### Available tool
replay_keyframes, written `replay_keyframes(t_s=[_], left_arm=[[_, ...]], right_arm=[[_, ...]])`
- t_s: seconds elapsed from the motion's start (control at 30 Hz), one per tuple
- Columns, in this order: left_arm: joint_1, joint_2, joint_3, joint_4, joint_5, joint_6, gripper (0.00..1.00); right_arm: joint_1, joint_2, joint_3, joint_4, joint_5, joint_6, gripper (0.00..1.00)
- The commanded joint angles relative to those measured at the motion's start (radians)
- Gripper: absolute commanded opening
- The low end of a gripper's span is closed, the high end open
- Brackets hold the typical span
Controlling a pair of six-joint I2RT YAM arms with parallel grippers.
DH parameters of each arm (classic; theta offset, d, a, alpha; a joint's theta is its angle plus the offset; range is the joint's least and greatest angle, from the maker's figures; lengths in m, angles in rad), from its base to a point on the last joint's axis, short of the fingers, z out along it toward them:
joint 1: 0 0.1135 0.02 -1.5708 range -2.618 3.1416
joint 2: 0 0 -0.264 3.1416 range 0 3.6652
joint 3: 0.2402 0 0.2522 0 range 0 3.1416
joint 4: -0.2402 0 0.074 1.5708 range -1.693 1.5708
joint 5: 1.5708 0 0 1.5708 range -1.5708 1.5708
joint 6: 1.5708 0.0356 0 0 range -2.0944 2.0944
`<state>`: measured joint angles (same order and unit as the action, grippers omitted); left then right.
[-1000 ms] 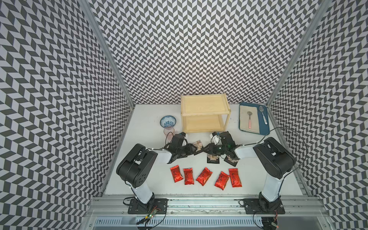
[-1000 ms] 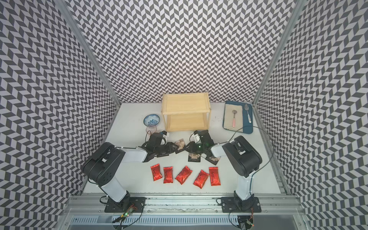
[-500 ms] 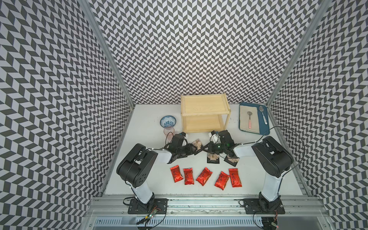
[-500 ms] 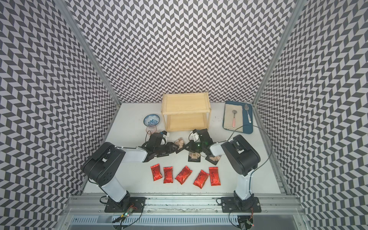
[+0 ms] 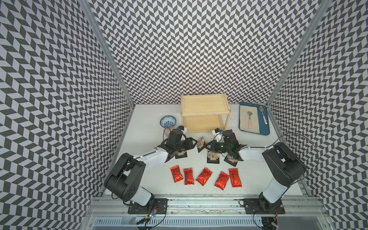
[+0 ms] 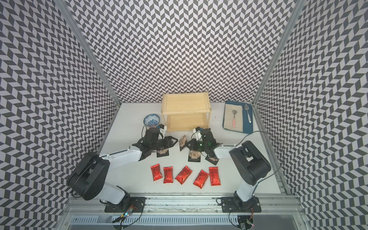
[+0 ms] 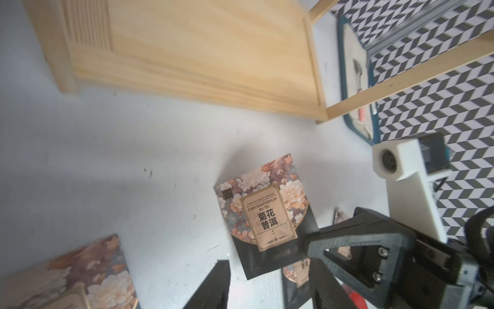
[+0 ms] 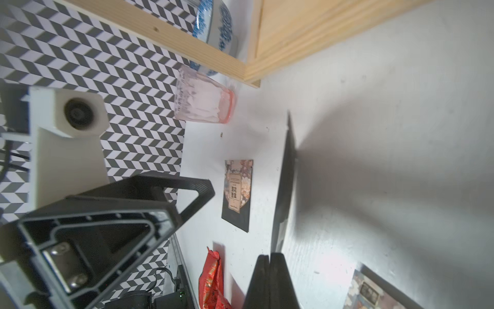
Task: Place the tea bags on the shelf by color
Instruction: Pick up the tea bag from the center of the board, then place the tea bag on the shelf.
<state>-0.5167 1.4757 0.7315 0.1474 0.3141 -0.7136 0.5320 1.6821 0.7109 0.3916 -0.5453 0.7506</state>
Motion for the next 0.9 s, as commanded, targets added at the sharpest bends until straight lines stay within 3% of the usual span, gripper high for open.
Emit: replay_keyframes(t_s=[0.0,0.37,0.87], left_arm=[[0.004,-0.076,0.036,-0.093,-0.052,0.023,0.55],[0.028,-0.268,0.101,-0.235,-0.11,0.08,0.64],[0.133,-0.304,0.271,-0.36,-0.074,0.114,0.64]], right_arm=[[0.007,-0.093,-0.048,0.044,0.043,0.013,0.0],[0.063,-0.354,-0.157,0.012,0.145,0.042,0.0],[0.101,-0.604,-0.112,-0.102,0.18,0.068,0.0]])
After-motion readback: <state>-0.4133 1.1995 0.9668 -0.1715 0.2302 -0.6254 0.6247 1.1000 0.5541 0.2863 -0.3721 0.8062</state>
